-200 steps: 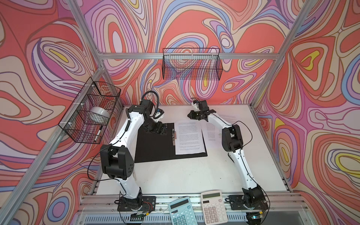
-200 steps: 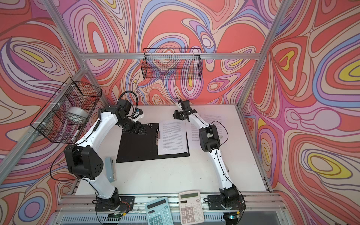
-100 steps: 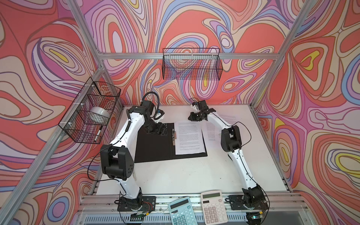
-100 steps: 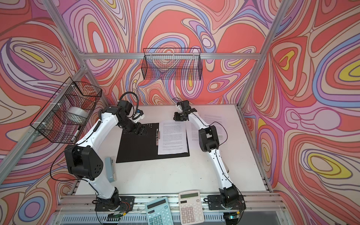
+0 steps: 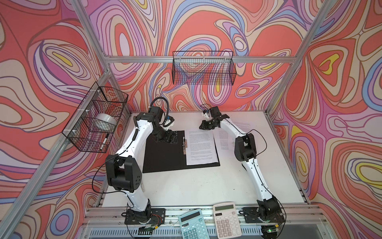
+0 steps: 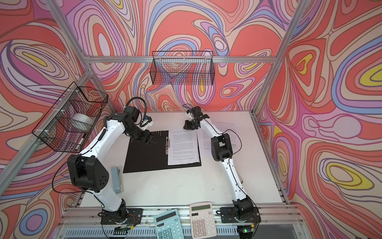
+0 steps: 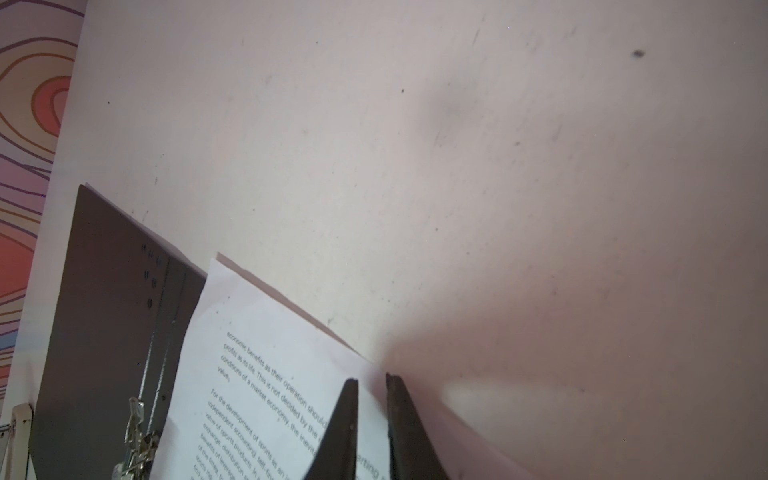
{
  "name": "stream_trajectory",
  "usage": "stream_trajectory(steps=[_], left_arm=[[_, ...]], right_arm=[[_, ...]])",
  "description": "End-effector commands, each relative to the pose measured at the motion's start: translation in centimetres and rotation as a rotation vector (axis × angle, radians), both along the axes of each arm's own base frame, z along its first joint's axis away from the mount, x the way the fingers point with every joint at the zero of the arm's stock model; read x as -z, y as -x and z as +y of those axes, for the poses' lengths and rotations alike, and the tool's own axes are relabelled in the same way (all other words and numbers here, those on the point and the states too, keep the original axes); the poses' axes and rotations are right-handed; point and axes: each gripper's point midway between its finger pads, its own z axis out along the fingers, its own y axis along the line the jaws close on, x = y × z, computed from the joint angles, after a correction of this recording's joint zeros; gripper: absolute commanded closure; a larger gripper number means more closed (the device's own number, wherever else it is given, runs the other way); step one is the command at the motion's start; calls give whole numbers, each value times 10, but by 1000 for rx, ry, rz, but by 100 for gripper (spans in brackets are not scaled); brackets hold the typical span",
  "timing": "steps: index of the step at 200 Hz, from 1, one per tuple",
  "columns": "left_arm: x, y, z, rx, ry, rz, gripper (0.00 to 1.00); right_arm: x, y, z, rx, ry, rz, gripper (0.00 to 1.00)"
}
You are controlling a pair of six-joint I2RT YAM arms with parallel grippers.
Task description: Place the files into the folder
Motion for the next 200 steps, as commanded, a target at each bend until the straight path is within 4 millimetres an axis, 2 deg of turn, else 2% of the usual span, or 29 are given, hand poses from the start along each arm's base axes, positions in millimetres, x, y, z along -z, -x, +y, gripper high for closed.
stream_trajectory(steps=[1, 131, 144, 157, 168, 200], left_arm=[[-5, 7, -2, 16, 6, -9, 20], [-7, 7, -1, 13, 0, -16, 20], [-6, 7, -1, 15, -1, -15, 20], [-6, 7, -1, 15, -2, -15, 20], [-6, 8, -1, 15, -4, -15, 20], [-7, 7, 0, 15, -6, -17, 20]], right_arm=[[19, 9, 2, -27, 9, 45, 84], [2, 21, 9, -75, -13, 44, 86], [-2, 22, 10, -80, -19, 36, 89], [-8, 20, 10, -78, -19, 19, 88], [-12, 17, 9, -69, -13, 1, 83], [-29, -2, 2, -5, 12, -95, 81]])
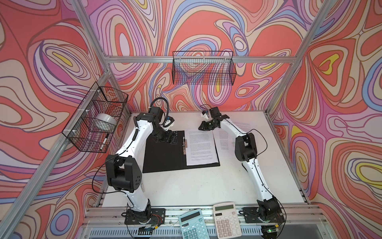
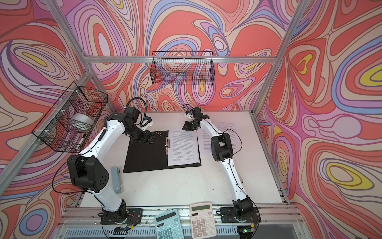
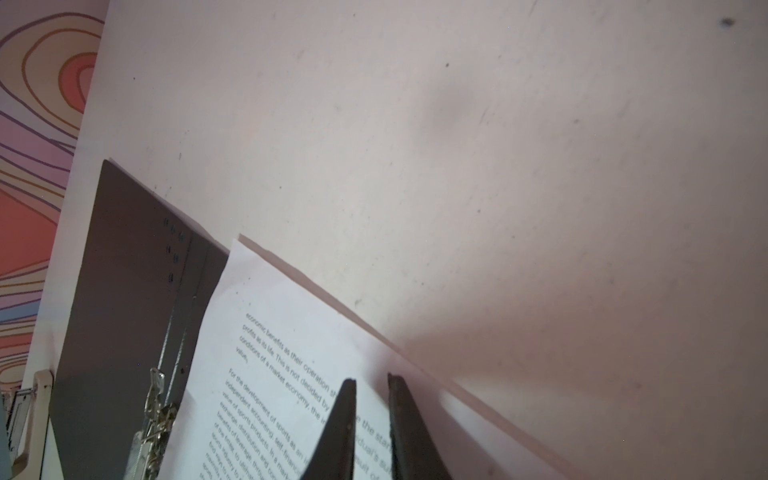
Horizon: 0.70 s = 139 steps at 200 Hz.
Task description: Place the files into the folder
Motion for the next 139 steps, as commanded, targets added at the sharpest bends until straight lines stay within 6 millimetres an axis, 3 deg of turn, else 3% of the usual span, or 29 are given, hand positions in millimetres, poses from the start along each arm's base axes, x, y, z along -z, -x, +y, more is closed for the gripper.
stream_trajectory(steps=[1, 83, 139], left_arm=[[-8, 6, 0, 14, -4, -22, 20], [-5, 5, 0, 15, -8, -16, 20], [-5, 4, -3, 18, 1, -13, 20]], right_arm=[[-27, -14, -4, 47, 23, -92, 81], [-22, -43, -14, 128, 87, -164, 79], [-11, -45, -32, 157, 161, -145, 81]])
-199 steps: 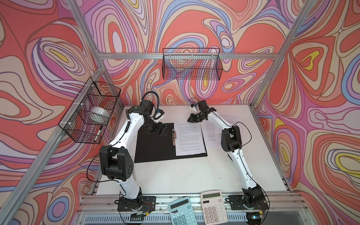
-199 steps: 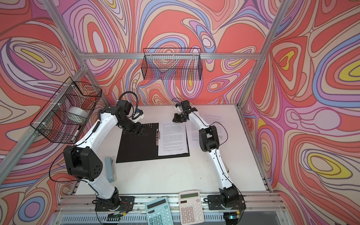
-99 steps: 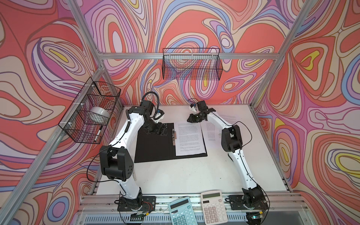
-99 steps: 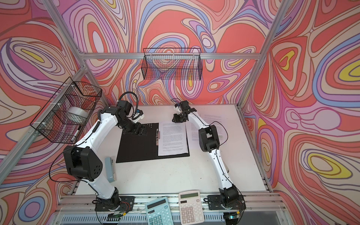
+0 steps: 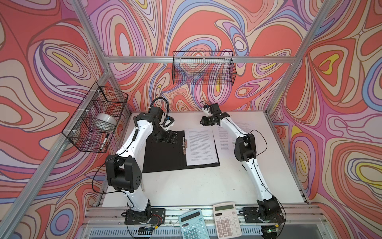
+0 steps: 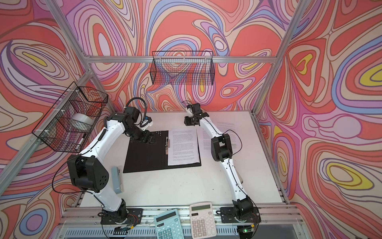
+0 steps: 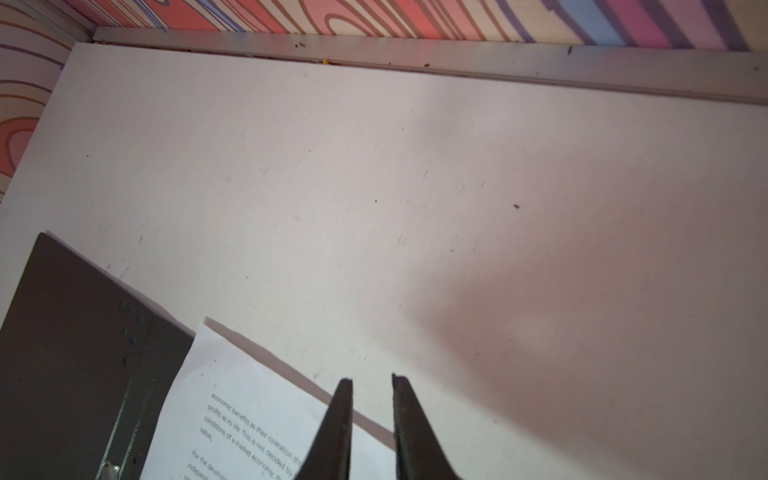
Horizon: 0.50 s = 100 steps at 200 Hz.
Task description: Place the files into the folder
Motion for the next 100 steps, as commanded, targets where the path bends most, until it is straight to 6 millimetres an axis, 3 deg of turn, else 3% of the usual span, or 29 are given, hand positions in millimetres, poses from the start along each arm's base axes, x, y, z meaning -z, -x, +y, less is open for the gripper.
stream_trajectory(steps=[1, 54, 100], left_arm=[[-5, 4, -3, 19, 4, -13, 20], [-7, 4, -4, 21, 12, -14, 20], [-8, 6, -5, 21, 12, -18, 20]], right_arm=[[14, -2, -14, 29, 52, 20, 81], [29, 10, -32, 26, 110, 95, 81], [43, 22, -36, -1, 134, 158, 81]])
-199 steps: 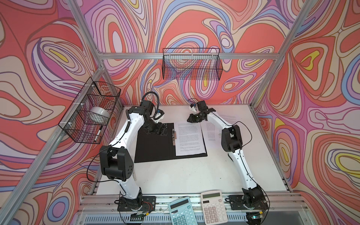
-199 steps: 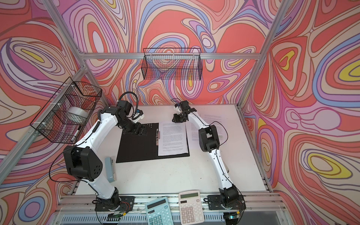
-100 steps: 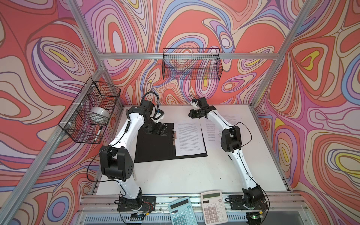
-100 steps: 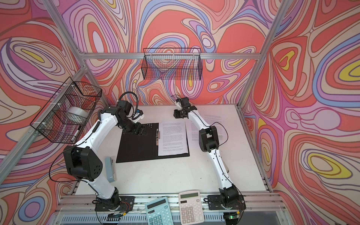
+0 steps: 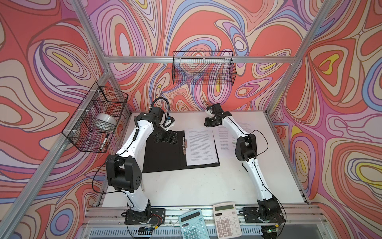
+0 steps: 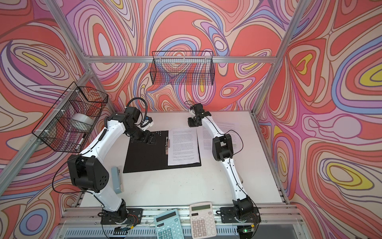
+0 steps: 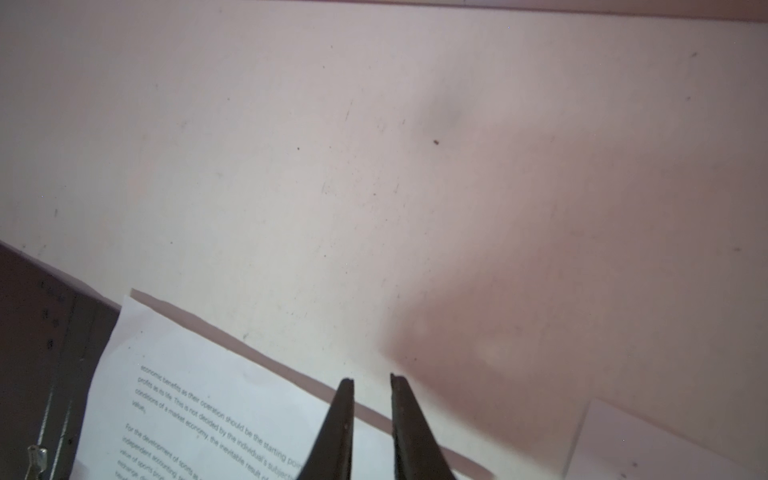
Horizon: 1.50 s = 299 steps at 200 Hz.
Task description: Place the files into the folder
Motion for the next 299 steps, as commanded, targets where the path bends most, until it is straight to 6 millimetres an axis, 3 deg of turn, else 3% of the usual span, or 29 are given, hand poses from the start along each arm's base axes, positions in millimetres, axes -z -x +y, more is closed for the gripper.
stream_trajectory(steps=[1, 104, 136, 218, 299], left_arm=[[-8, 5, -3, 14, 12, -18, 20], [-10, 6, -2, 14, 6, -27, 20], [-10, 7, -3, 18, 4, -30, 20], [-13, 11, -1, 18, -2, -47, 20], [-15, 11, -1, 15, 2, -55, 20]], right_arm=[[22, 13, -6, -21, 37, 69, 81], [14, 25, 4, -100, -12, 93, 82], [3, 26, 8, -119, -35, 81, 84], [-39, 4, 5, -44, -54, -43, 73], [-15, -8, -7, 18, -22, -35, 73]])
